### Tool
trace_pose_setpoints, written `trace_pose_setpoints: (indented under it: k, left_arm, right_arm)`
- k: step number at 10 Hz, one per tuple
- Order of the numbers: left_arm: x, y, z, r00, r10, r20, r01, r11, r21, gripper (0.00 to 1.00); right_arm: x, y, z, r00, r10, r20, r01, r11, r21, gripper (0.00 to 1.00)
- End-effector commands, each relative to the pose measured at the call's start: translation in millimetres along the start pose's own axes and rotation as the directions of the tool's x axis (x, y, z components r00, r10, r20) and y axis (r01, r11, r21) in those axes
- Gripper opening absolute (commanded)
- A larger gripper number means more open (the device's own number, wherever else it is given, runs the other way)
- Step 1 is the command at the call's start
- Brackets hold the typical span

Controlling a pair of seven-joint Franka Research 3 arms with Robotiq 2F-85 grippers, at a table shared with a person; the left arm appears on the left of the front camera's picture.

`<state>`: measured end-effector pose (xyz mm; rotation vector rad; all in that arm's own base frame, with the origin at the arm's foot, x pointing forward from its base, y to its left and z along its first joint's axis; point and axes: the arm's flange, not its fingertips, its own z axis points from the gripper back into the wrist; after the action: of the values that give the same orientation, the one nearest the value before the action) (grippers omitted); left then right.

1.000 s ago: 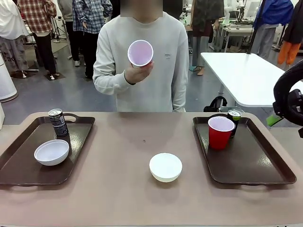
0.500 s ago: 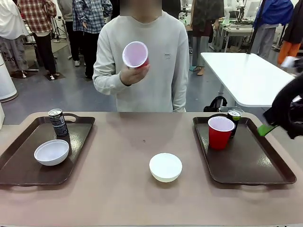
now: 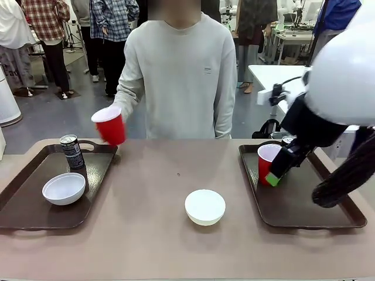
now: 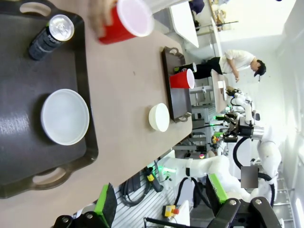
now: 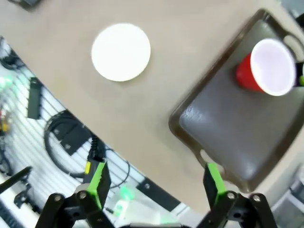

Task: Prepare tableware on both trays.
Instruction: Pick up a Picnic Bowl from the table and place it on a Handle tray.

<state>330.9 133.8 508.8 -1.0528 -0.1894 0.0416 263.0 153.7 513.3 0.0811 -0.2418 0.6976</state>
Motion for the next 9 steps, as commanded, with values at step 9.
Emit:
trace_pose_setpoints:
  k: [9]
  left_arm:
    - [-2.8,0.2,-0.1,1.000,-0.020,0.008,0.020,1.000,-0.022,1.00]
  right_arm:
    - [86.7,52.5,-103.1,0.997,-0.074,-0.036,0.074,0.997,0.002,1.00]
